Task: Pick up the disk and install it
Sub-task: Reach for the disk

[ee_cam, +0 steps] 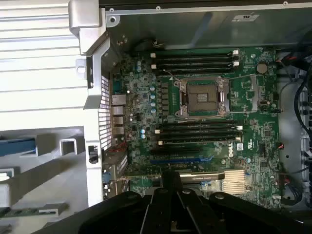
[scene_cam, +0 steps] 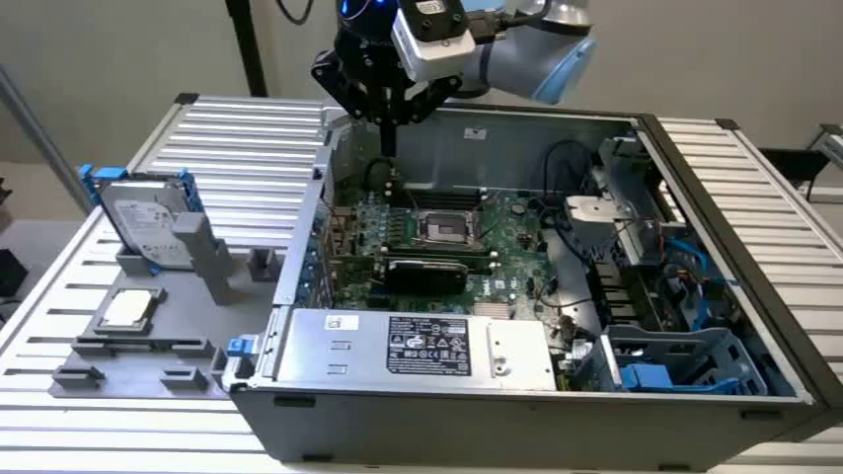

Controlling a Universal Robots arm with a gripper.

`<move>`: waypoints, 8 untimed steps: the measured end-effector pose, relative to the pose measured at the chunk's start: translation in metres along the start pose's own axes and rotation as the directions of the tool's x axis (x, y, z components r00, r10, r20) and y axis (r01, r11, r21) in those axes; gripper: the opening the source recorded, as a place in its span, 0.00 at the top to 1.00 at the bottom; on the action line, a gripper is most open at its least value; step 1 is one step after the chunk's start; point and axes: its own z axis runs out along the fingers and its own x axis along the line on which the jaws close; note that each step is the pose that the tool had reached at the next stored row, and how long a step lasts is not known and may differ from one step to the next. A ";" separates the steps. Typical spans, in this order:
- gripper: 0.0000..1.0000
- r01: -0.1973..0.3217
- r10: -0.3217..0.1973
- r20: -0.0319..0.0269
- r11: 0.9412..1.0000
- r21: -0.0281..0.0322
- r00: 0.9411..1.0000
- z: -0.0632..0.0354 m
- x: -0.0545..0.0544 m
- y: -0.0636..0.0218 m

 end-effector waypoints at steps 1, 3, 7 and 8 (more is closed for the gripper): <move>0.89 0.000 0.000 0.000 1.000 0.000 1.000 0.0000 0.000 0.0000; 0.89 0.000 0.000 0.000 1.000 0.000 1.000 0.0000 0.000 0.0000; 0.89 0.000 0.000 0.000 1.000 0.000 1.000 0.0000 0.000 0.0000; 0.89 0.000 0.000 0.000 1.000 0.000 1.000 0.0000 0.000 0.0000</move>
